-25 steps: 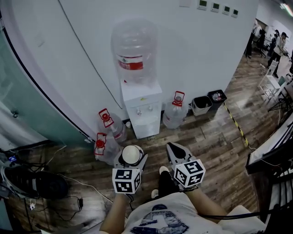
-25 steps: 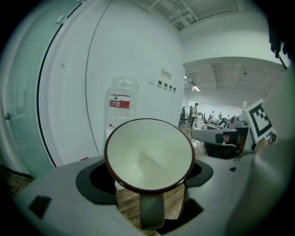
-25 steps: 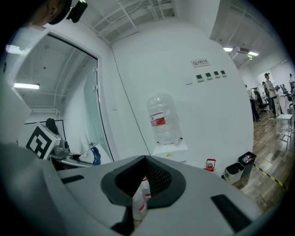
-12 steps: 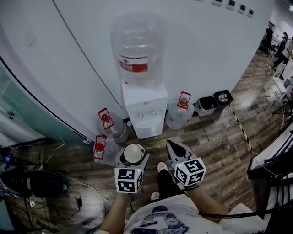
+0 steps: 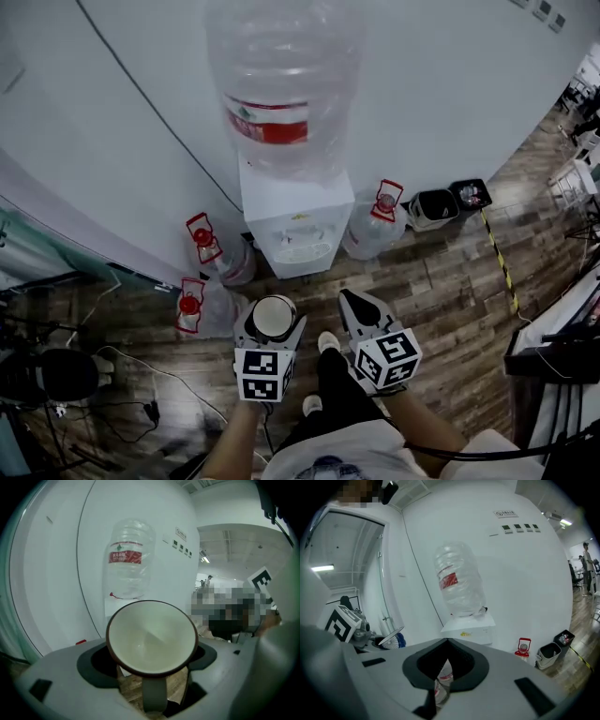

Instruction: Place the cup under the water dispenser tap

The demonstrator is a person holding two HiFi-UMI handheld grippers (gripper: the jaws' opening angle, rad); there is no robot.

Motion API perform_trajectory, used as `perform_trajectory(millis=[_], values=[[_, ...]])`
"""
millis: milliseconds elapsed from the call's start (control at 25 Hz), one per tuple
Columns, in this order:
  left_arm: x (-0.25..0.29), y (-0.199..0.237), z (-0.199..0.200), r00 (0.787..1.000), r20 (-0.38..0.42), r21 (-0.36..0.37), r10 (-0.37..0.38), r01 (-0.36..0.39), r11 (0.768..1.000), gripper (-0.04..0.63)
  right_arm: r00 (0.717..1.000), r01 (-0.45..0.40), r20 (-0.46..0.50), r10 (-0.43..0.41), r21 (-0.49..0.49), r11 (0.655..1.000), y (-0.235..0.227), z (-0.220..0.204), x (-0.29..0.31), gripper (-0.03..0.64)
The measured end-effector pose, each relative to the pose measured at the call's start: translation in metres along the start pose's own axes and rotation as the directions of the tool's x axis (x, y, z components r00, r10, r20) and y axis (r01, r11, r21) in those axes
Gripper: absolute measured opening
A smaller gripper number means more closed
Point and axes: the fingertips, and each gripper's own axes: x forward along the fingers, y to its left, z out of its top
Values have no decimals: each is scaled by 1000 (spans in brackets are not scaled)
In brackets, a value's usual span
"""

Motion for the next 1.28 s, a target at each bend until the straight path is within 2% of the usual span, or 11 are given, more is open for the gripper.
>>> perform_trajectory(millis=[280,560,960,1280], values=[[74,23,-34,1000,-15,29,-1,1,1000,440,1000,11,-8,-12,-59,998,-36,-43,66,20],[143,45,-74,1000,-30,39,-2,3,999,440,1000,17,-20,-18,-41,999,-66,-93,114,21],[232,74,-135,998,-67,11,9,-9,1000,440,999,21,-40,-23,-34,999,-106,-165,176,21],[289,105,-167,996,-79,11,37,-36,999,440,999,14,-40,-16,-47,999,-132,-201,226,20]])
